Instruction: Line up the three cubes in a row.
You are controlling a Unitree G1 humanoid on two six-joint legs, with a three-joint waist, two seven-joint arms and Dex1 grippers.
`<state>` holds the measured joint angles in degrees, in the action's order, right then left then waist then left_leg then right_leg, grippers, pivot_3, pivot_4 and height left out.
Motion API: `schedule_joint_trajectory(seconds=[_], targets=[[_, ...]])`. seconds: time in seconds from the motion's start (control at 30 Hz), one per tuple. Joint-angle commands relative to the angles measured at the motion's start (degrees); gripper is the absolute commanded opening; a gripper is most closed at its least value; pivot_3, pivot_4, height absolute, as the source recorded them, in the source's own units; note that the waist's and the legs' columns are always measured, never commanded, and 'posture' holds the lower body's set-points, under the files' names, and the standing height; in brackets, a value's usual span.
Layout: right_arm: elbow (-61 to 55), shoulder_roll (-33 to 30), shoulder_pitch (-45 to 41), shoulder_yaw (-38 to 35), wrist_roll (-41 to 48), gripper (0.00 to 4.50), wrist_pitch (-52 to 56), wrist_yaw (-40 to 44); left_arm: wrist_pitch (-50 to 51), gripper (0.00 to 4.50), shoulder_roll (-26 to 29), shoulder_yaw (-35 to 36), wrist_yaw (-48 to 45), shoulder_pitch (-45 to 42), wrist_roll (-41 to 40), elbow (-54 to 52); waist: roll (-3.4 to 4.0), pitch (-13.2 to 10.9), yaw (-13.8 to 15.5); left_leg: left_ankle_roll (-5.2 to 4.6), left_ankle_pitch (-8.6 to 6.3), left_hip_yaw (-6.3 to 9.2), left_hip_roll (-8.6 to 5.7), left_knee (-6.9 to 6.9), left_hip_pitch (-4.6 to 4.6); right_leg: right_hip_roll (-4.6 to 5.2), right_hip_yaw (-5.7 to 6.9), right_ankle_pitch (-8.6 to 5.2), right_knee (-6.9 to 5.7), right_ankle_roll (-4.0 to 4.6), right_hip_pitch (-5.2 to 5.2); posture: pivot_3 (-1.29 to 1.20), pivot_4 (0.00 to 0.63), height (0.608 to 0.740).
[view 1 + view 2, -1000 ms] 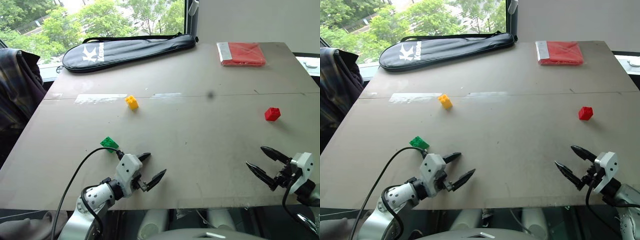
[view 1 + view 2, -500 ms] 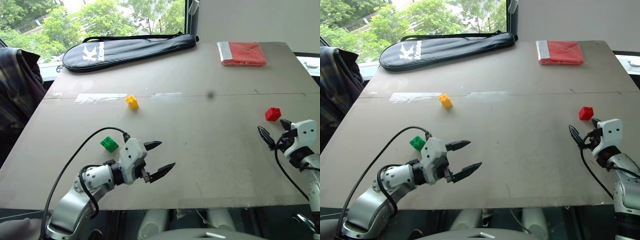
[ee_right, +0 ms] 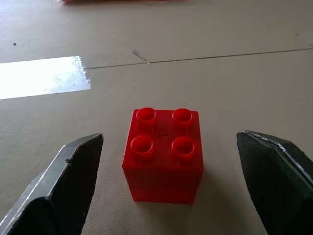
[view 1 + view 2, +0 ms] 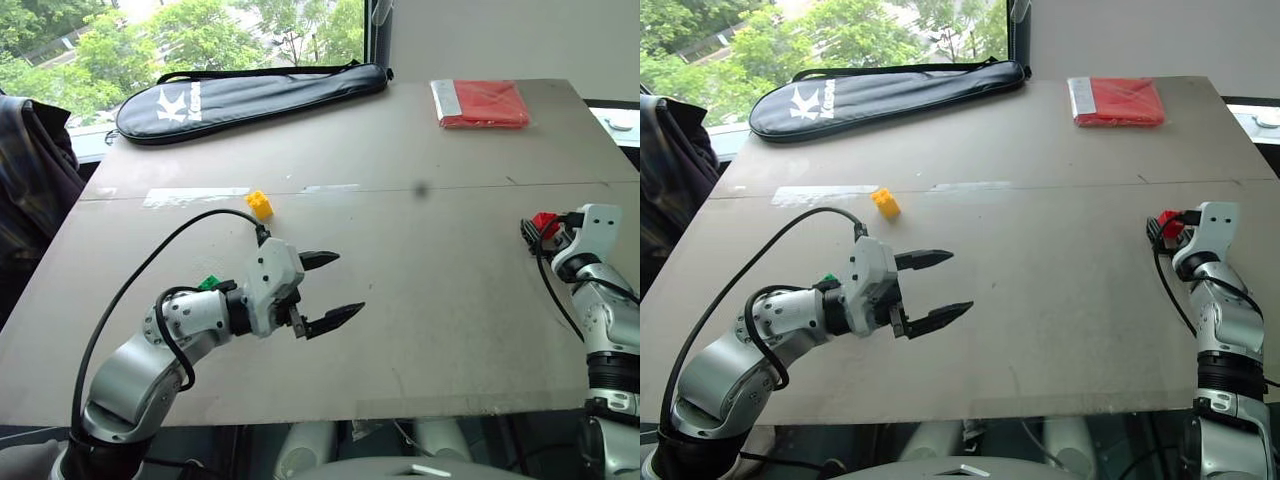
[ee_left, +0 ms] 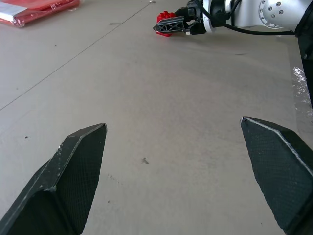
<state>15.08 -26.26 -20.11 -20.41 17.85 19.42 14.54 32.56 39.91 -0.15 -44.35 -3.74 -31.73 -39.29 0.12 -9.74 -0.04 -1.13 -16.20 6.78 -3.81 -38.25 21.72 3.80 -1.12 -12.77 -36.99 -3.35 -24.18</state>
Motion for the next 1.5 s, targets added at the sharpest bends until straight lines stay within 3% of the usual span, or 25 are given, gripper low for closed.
schedule_joint_trajectory(seconds=[0.03, 0.17, 0.3, 0.5, 0.63, 0.83, 1.23, 1.5], targets=[[0.4, -0.4, -1.2, 0.1, -0.9, 3.34, -1.8, -0.1, 0.3, 4.5, 0.4, 0.2, 0.1, -1.2, -0.9, -2.0, 0.0, 0.0, -0.1, 0.0, 0.0, 0.0, 0.0, 0.0, 0.0, 0.0, 0.0, 0.0, 0.0, 0.0, 0.0, 0.0, 0.15, 0.712], [0.3, -1.6, -1.2, 0.5, -0.7, 2.09, -1.5, 2.6, 1.4, 4.5, 0.5, -0.5, 0.1, -2.8, -1.3, -2.7, 0.0, 0.0, -0.7, -0.01, 0.0, -0.04, 0.0, -0.02, -0.01, -0.02, -0.05, 0.01, -0.02, -0.01, 0.0, 0.0, 0.15, 0.712], [-1.1, -6.7, -1.7, 4.5, -0.8, 2.09, -1.0, 12.8, 1.8, 4.5, 1.2, -0.3, -0.9, -3.6, -1.7, -3.0, 0.01, 0.0, -0.7, -0.01, 0.0, -0.1, 0.0, -0.05, -0.01, -0.03, -0.09, 0.01, -0.05, -0.01, -0.01, 0.0, 0.15, 0.712], [-2.9, -13.2, -2.4, 13.3, 6.4, 2.09, -2.7, 45.7, 1.6, 4.5, 4.5, 2.6, -4.5, -3.3, -3.6, -2.4, -0.01, 0.0, -1.0, -0.17, -0.09, -0.09, 0.08, -0.06, -0.05, -0.11, -0.08, 0.01, -0.06, -0.01, 0.0, 0.0, 0.15, 0.712], [1.7, -16.1, -4.4, 20.4, 4.1, 2.09, -9.4, 63.0, -1.0, 4.5, 7.9, 3.9, -7.9, -1.0, -1.9, -0.7, 0.0, 0.0, -0.9, -0.24, -0.13, -0.03, 0.09, -0.06, -0.03, -0.1, 0.0, 0.01, -0.05, 0.0, 0.0, 0.0, 0.15, 0.712], [12.0, -14.1, -10.0, 23.6, -4.6, 2.09, -18.9, 57.9, -1.7, 4.5, 8.1, 5.0, -6.9, 1.5, -1.6, -2.5, -0.06, -0.1, -0.7, 0.0, 0.0, -0.05, 0.06, -0.09, -0.02, 0.14, -0.05, 0.04, -0.02, 0.02, 0.0, 0.0, 0.15, 0.712], [4.1, -15.4, -6.6, 16.6, 1.1, 2.09, -17.2, 56.8, -1.5, 4.5, 8.3, 6.7, -5.6, 4.4, -2.6, -3.6, -0.06, -0.1, -0.6, 0.01, -0.01, 0.04, 0.05, -0.07, 0.05, 0.22, 0.02, 0.05, -0.02, 0.03, -0.06, 0.0, 0.15, 0.712], [13.7, -20.4, -20.2, 26.2, -13.0, 2.09, -19.9, 57.8, -3.7, 4.5, 7.4, 2.2, -8.3, -1.2, -0.5, 1.8, -0.05, -0.1, -1.0, 0.02, 0.01, -0.15, 0.04, -0.1, -0.02, 0.13, -0.11, 0.17, -0.08, 0.08, -0.07, 0.0, 0.15, 0.712]])
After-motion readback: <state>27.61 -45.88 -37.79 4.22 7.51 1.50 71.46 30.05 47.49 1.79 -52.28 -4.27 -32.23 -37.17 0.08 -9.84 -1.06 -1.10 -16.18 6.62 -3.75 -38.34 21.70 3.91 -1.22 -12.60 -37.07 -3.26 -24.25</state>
